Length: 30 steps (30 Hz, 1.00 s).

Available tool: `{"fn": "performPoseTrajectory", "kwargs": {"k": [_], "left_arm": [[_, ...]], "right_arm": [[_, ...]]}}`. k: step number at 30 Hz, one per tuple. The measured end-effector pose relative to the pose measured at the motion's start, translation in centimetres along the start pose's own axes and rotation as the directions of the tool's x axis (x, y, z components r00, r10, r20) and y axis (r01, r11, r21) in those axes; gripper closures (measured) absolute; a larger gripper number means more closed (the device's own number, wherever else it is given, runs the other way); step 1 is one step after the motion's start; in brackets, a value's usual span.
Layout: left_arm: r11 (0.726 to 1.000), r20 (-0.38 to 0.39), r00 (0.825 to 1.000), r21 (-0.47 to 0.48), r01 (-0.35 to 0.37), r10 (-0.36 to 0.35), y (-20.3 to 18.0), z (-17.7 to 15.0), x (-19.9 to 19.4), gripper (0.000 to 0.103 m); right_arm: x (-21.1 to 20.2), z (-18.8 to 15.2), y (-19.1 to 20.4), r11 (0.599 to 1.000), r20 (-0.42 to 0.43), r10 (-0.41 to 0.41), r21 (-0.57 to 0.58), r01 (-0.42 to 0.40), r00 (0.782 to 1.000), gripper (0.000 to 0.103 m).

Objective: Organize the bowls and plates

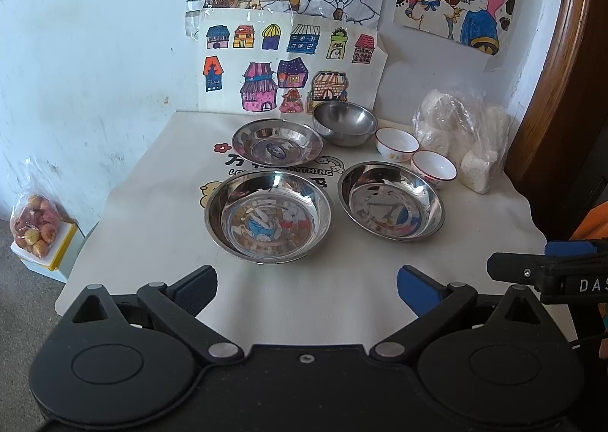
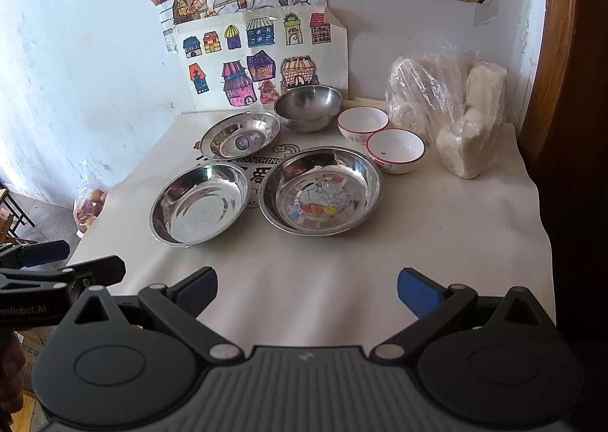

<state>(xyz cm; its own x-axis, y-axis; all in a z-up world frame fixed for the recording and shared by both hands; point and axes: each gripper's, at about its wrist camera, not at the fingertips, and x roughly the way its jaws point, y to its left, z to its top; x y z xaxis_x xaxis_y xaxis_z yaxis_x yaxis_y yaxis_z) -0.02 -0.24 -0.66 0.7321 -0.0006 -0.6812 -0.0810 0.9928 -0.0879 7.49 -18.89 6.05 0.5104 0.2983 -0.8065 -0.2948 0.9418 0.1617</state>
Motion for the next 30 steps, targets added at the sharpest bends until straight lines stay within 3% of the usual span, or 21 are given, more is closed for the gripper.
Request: {"fn": "performPoseTrajectory", "kwargs": {"k": [30], "left_arm": [[1.000, -0.035, 0.999, -0.002, 0.002, -0.002, 0.3, 0.5, 1.7, 0.002]], "right_arm": [[1.3, 0.3, 0.0, 1.000, -0.022, -0.011, 0.008, 0.011, 1.000, 0.000]]}}
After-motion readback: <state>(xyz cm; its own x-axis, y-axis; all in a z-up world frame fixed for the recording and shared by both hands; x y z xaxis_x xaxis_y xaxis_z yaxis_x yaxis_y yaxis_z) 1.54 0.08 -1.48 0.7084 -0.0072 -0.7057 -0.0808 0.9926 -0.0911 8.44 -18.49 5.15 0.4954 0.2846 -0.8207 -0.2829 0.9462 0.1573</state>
